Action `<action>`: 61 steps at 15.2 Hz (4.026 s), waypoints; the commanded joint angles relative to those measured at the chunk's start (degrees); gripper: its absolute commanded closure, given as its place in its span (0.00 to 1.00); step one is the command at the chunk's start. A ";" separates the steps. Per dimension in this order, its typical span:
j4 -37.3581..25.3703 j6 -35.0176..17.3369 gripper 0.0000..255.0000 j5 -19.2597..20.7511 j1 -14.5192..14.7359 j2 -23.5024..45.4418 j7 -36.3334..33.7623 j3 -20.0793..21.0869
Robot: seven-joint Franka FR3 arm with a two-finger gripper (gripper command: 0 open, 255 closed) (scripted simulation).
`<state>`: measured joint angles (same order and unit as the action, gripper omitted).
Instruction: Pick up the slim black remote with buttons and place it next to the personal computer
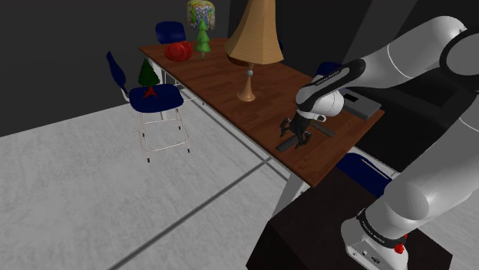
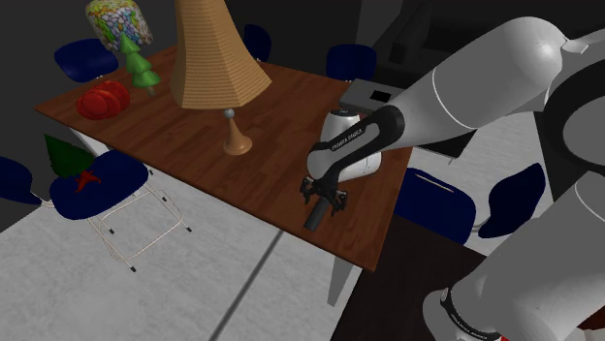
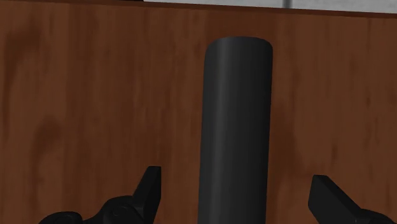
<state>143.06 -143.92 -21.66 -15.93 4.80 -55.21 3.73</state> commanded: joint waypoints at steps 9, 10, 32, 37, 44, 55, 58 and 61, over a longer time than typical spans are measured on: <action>0.09 0.03 1.00 0.00 0.02 -0.13 -0.05 0.02; 0.17 -0.06 1.00 -0.05 0.04 -0.12 -0.03 0.04; -3.60 15.76 1.00 4.75 -0.67 -12.59 -5.69 -0.72; -4.68 17.95 1.00 6.01 -2.97 -12.78 -1.91 -3.41; -8.64 20.88 1.00 8.26 -8.05 -9.72 7.34 -9.39; -21.35 26.52 1.00 9.34 -15.58 0.26 21.32 -17.15; -26.19 28.47 1.00 8.99 -17.75 3.94 24.93 -18.74; -31.66 30.66 1.00 8.41 -20.05 8.01 28.37 -20.06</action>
<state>113.80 -114.27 -13.02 -35.05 11.11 -28.24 -15.82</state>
